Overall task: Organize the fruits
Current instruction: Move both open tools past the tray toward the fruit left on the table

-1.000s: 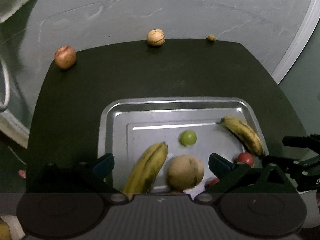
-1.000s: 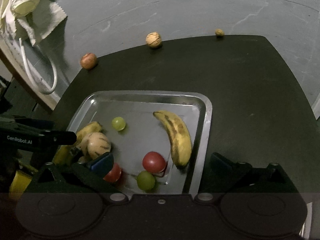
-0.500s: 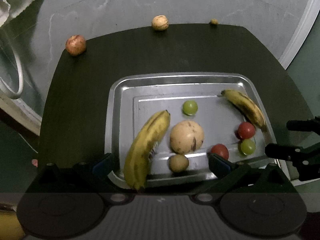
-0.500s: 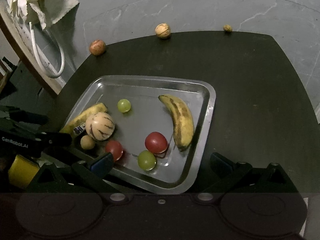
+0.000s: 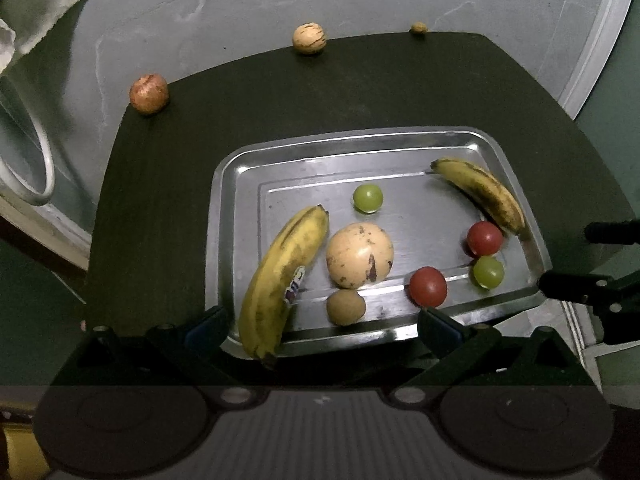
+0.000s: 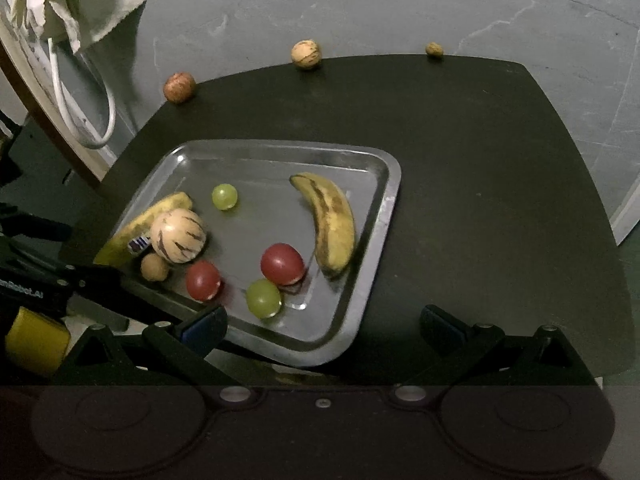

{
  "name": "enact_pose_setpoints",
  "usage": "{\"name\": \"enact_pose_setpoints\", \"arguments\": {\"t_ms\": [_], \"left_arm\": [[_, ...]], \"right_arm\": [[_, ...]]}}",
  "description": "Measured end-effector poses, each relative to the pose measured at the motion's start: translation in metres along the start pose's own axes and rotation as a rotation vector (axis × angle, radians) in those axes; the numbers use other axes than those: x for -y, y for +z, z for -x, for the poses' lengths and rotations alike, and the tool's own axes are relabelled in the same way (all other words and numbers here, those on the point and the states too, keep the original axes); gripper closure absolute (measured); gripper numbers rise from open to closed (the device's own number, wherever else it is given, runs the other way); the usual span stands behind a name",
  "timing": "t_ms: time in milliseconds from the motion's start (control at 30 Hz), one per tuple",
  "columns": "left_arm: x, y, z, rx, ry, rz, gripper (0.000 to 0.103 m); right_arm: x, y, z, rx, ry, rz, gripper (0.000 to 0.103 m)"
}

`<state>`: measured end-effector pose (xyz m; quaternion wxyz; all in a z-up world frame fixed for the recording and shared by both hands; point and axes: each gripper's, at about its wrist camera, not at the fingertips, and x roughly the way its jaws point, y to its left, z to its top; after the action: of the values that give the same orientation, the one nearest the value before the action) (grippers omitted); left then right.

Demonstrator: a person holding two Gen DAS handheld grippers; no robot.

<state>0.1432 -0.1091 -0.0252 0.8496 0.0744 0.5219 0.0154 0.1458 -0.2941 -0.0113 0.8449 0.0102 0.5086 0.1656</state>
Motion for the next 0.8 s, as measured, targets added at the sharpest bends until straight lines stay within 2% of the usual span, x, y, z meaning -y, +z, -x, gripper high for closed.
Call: {"name": "enact_pose_setpoints", "arguments": {"t_ms": [367, 800], "left_arm": [[-0.007, -0.014, 0.003, -0.037, 0.044, 0.019, 0.001], [-0.033, -0.043, 0.009, -0.057, 0.1, 0.126, 0.001]], "right_arm": [[-0.018, -0.007, 0.003, 0.004, 0.003, 0.062, 0.001], [-0.03, -0.01, 0.009, 0.04, 0.028, 0.076, 0.001]]}}
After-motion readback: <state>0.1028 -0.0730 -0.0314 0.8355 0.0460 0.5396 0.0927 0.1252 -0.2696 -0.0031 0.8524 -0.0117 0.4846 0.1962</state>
